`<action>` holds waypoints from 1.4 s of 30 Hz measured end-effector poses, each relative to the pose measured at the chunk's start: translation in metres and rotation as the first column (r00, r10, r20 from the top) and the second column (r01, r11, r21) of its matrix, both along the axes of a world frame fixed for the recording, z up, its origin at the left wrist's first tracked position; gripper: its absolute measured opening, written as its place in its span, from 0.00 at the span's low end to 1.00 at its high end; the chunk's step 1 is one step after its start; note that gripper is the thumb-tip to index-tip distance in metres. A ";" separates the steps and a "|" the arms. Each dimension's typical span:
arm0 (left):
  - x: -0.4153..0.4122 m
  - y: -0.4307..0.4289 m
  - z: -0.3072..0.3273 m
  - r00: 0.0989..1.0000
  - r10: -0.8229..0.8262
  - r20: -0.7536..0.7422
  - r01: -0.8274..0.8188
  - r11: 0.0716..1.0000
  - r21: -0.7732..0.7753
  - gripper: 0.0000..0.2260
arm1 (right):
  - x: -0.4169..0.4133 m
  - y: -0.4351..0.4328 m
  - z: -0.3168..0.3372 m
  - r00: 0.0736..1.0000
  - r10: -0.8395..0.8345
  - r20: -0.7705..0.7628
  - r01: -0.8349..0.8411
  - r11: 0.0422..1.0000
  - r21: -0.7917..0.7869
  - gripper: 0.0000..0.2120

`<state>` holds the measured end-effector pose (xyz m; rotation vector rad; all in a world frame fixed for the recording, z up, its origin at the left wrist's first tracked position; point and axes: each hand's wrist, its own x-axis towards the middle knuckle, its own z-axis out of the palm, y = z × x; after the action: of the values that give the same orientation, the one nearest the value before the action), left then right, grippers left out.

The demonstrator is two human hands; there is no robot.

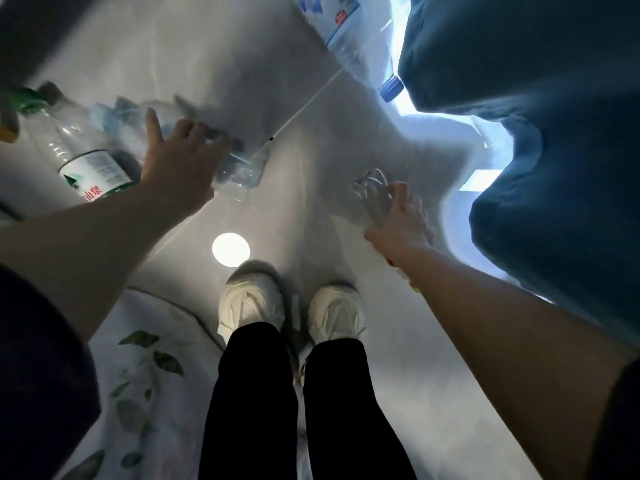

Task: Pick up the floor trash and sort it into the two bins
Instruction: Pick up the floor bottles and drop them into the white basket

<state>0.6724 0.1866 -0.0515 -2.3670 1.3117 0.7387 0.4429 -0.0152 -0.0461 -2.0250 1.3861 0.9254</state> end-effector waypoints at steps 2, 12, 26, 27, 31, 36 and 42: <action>0.001 -0.005 0.026 1.000 -0.018 -0.026 0.017 0.999 -0.045 0.37 | 0.007 -0.001 0.023 0.999 0.015 0.028 -0.015 1.000 0.000 0.30; 0.011 -0.053 0.305 0.969 -0.059 -0.241 -0.013 0.958 -0.286 0.36 | 0.071 -0.026 0.296 0.969 -0.034 0.243 0.026 0.999 0.036 0.27; -0.049 -0.058 0.752 0.880 0.034 -0.474 -0.393 0.612 -0.686 0.34 | 0.024 0.009 0.754 0.545 -0.329 0.771 0.371 0.920 0.130 0.34; -0.058 -0.058 0.769 0.876 0.008 -0.483 -0.394 0.589 -0.706 0.34 | 0.011 0.011 0.774 0.507 -0.323 0.799 0.379 0.916 0.130 0.35; -0.110 -0.068 0.829 0.845 -0.080 -0.528 -0.433 0.476 -0.766 0.28 | -0.044 0.012 0.834 0.408 -0.200 0.891 0.366 0.930 0.041 0.33; -0.200 -0.093 0.867 0.773 -0.163 -0.614 -0.505 0.429 -0.749 0.26 | -0.139 0.011 0.890 0.300 -0.079 0.951 0.434 0.899 -0.062 0.33; -0.322 -0.117 0.883 0.711 -0.321 -0.626 -0.483 0.425 -0.766 0.32 | -0.284 0.031 0.930 0.244 -0.021 0.970 0.579 0.805 -0.128 0.34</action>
<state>0.3500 0.0693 0.8315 -3.1375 2.4581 1.3255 0.1589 0.0155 0.8835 -1.8361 1.1888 -0.8977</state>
